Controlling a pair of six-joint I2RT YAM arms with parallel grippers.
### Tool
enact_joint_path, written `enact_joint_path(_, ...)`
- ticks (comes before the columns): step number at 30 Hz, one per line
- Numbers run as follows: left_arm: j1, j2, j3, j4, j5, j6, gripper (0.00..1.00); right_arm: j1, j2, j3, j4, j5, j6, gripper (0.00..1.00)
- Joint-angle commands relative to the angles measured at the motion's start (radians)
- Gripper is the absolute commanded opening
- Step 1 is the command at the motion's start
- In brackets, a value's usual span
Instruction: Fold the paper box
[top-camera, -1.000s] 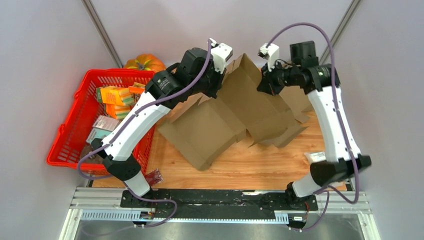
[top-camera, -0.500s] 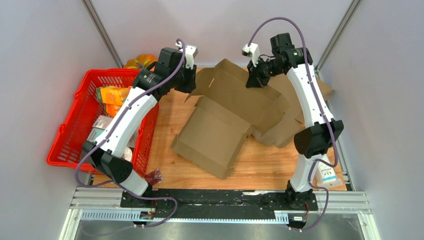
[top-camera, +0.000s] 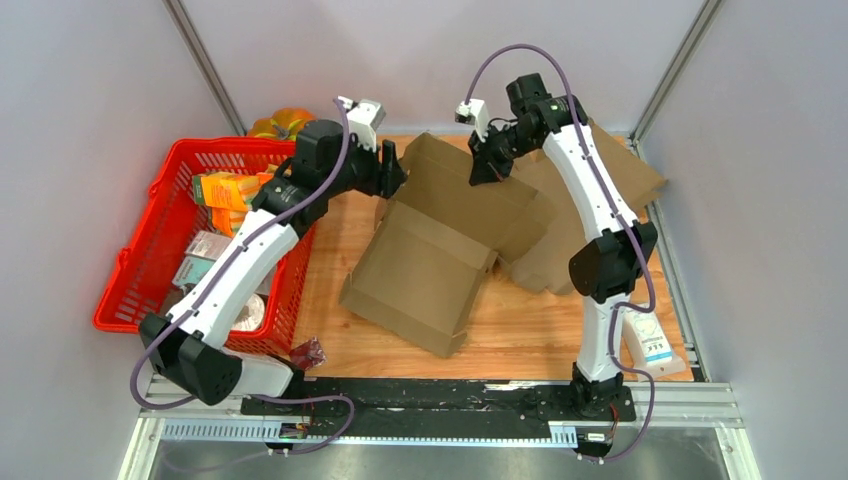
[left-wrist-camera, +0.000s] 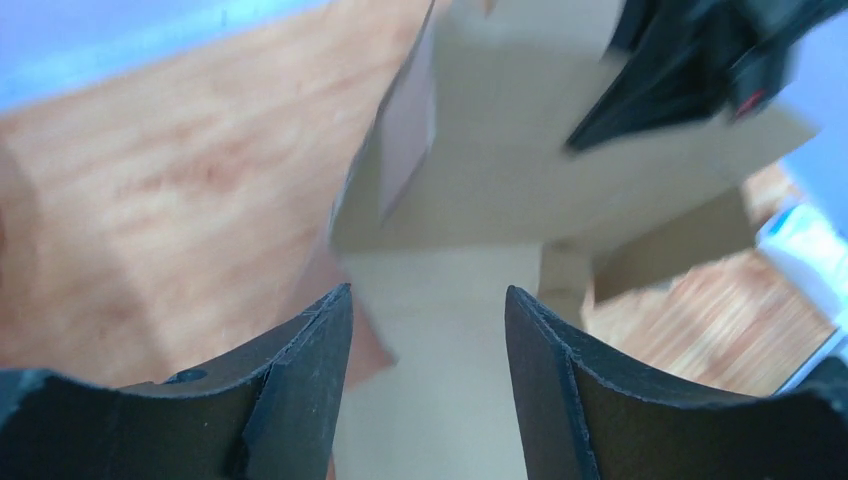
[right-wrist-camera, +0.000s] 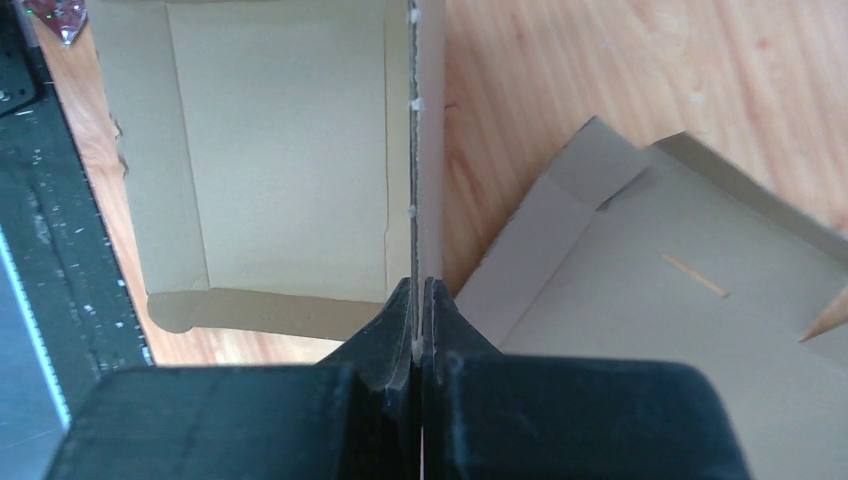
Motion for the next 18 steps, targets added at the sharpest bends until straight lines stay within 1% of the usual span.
enact_joint_path(1,-0.002,0.042,0.157,0.144,0.098,0.032,0.66,0.005,-0.094,-0.071,0.023,-0.01,0.09,0.0)
enact_joint_path(2,-0.002,0.047,0.177,0.137,0.116,0.042,0.64,0.006,-0.105,-0.091,0.032,-0.011,0.094,0.0)
enact_joint_path(4,-0.002,0.04,0.177,0.184,0.153,0.059,0.57,0.008,-0.146,-0.131,0.054,-0.002,0.093,0.0)
enact_joint_path(5,-0.002,0.021,0.168,0.2,0.161,0.063,0.52,0.008,-0.159,-0.162,0.072,0.002,0.091,0.0)
enact_joint_path(7,0.008,0.009,0.157,0.212,0.144,0.068,0.47,0.008,-0.185,-0.176,0.083,0.002,0.091,0.0)
enact_joint_path(8,0.013,0.026,0.172,0.19,0.126,0.062,0.36,0.009,-0.189,-0.177,0.088,0.002,0.091,0.0)
enact_joint_path(9,0.021,0.046,0.23,0.153,0.106,0.05,0.31,0.009,-0.199,-0.174,0.092,-0.002,0.094,0.0)
enact_joint_path(10,0.024,0.068,0.265,0.069,0.083,0.045,0.26,0.009,-0.202,-0.174,0.091,-0.004,0.096,0.0)
enact_joint_path(11,0.024,0.116,0.298,0.035,0.089,0.049,0.23,0.011,-0.206,-0.174,0.094,-0.008,0.097,0.0)
enact_joint_path(13,0.024,0.154,0.359,-0.016,0.138,0.056,0.24,0.017,-0.211,-0.171,0.095,-0.013,0.099,0.0)
enact_joint_path(14,0.022,0.182,0.371,-0.022,0.159,0.057,0.28,0.018,-0.212,-0.171,0.095,-0.018,0.097,0.0)
enact_joint_path(16,0.022,0.194,0.372,-0.01,0.213,0.077,0.32,0.023,-0.214,-0.17,0.092,-0.018,0.096,0.0)
enact_joint_path(18,0.022,0.19,0.334,0.027,0.253,0.089,0.35,0.029,-0.214,-0.17,0.091,-0.018,0.096,0.0)
